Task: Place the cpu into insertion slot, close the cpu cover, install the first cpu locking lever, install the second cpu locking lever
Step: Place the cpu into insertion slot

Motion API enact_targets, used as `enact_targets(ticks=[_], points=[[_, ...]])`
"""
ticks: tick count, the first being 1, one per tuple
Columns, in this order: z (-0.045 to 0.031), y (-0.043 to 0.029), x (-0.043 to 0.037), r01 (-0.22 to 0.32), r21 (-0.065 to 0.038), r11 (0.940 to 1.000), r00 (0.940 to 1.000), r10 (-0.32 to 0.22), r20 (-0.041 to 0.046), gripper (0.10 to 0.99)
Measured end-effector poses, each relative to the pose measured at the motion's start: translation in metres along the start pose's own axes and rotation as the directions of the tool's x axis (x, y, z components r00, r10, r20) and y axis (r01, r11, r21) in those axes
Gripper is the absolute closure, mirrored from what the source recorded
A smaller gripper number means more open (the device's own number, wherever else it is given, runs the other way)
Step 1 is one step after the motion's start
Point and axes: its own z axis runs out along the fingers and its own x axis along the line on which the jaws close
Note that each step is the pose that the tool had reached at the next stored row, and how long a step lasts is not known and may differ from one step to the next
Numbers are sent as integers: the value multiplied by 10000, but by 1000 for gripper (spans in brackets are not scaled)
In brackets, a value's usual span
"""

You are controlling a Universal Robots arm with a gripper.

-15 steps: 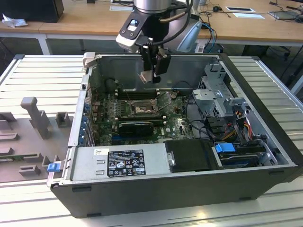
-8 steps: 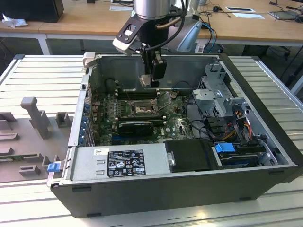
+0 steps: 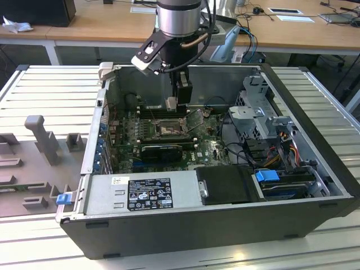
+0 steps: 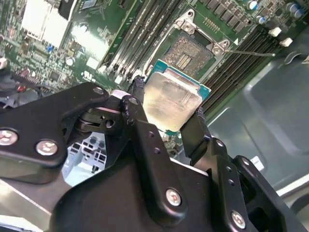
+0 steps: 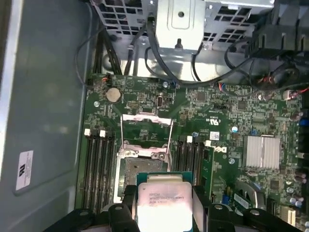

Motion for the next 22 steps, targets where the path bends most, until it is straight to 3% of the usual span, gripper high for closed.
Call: enact_targets(ticks=[8, 15, 22], points=[[188, -75, 53, -40, -2, 10000, 10000, 40, 2, 545], [388, -102, 166, -170, -4, 9999, 9999, 170, 16, 545], [668, -152, 189, -247, -2, 9997, 9997, 247, 25, 545]])
